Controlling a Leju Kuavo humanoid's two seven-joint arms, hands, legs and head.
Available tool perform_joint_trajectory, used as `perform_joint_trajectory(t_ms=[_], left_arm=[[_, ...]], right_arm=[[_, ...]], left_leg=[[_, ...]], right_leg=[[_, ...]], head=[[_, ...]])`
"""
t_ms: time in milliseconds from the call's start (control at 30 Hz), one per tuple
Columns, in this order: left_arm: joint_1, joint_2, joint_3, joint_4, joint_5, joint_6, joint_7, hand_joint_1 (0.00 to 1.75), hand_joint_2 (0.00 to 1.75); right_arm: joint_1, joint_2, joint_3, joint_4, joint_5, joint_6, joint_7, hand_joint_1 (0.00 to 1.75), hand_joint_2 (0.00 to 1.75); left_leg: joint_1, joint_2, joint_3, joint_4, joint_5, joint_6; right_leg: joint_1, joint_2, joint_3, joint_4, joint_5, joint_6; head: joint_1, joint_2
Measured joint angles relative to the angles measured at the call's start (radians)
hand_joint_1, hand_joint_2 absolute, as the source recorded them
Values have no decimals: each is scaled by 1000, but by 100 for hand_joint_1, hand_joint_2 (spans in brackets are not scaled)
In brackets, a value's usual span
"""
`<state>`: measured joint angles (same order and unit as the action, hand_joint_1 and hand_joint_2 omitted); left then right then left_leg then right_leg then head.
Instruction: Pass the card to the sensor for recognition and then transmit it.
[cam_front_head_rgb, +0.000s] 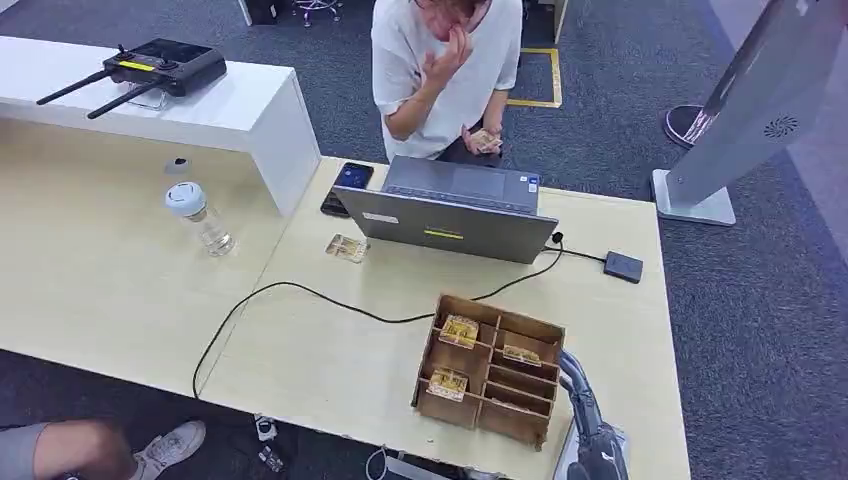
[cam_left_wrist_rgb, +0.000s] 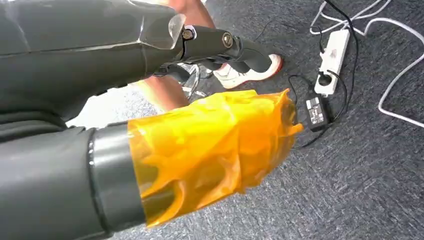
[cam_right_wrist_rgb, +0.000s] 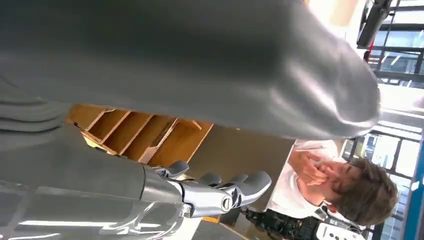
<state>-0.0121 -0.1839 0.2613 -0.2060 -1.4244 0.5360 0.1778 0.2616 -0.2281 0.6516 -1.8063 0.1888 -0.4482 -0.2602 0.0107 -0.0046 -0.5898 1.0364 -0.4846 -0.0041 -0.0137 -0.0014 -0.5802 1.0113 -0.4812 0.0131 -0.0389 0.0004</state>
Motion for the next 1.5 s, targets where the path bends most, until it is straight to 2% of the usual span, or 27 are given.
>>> perform_joint_trajectory(t_ms=[1500], left_arm=[[0, 0, 0, 0, -6, 8, -13, 0, 0]], right_arm=[[-10, -8, 8, 1, -2, -24, 0, 0, 0]], left_leg=[[0, 0, 0, 0, 0, 0]], right_leg=[[0, 0, 0, 0, 0, 0]], head=[[0, 0]])
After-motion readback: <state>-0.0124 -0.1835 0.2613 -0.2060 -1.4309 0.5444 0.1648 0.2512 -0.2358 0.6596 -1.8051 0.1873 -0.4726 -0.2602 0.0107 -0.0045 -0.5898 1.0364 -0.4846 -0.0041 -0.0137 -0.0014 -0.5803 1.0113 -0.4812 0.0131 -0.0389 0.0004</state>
